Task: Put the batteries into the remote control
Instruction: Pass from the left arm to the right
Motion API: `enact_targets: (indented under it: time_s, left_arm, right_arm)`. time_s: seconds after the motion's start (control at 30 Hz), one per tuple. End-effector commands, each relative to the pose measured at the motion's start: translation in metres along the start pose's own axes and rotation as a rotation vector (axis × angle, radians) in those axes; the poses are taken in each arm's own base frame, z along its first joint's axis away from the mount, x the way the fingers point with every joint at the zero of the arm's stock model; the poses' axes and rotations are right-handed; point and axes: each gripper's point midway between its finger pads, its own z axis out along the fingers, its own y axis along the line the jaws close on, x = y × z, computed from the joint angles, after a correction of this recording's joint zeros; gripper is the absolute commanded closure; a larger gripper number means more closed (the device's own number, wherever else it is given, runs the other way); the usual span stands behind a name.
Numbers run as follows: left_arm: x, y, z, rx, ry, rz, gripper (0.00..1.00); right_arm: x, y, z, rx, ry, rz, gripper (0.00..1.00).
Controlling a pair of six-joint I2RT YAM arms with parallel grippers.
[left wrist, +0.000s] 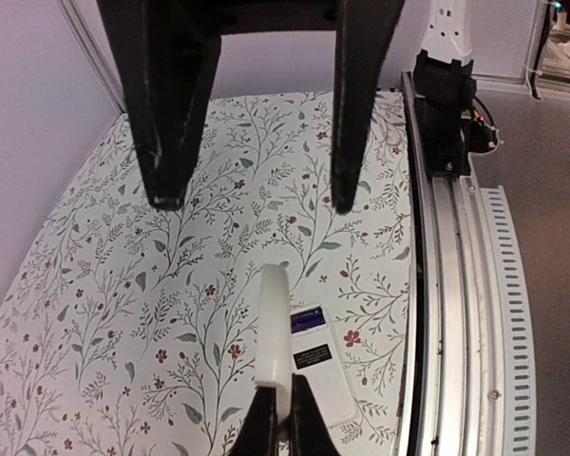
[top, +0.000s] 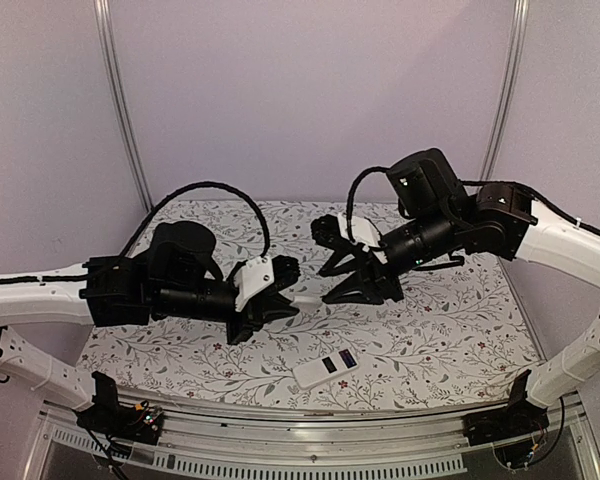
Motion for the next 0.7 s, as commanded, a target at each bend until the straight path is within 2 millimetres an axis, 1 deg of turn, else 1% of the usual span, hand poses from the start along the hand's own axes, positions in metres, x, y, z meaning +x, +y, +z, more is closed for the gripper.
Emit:
enact_targets:
  time_s: [0.0,0.07,0.2,0.23,0.3,0.43,0.6,0.67]
  left_arm:
    - [-0.007,0.007,-0.006,-0.006,-0.021,-0.078,1.0]
    - [-0.008,0.008,-0.007,-0.006,-0.026,-0.076,1.0]
    - [-0.005,0.009,-0.007,-0.01,-0.019,-0.078,1.0]
    - [-0.005,0.01,-0.007,-0.013,-0.017,-0.081,1.0]
    - [-0.005,0.01,-0.007,-0.015,-0.018,-0.082,1.0]
    - [-0.005,0.009,-0.008,-0.01,-0.022,-0.082,1.0]
    - [-0.002,0.011,-0.008,-0.016,-0.019,-0.09,1.0]
    - [-0.002,0.01,-0.009,-0.014,-0.025,-0.091,1.0]
  right_arm:
    - [0.001,-0.012,0.013,0.011,0.0,0.043,0.56]
    - [0.002,-0.013,0.017,0.002,0.005,0.049,0.55]
    - [-0.011,-0.012,0.023,-0.042,-0.031,0.067,0.55]
    - [-0.011,-0.011,0.026,-0.056,-0.032,0.073,0.56]
    - [-0.01,-0.01,0.031,-0.075,-0.034,0.079,0.61]
    - [-0.003,-0.009,0.041,-0.094,-0.017,0.11,0.76]
    - [-0.001,-0.006,0.044,-0.118,-0.013,0.126,0.8]
    - [-0.001,-0.006,0.043,-0.117,-0.012,0.131,0.85]
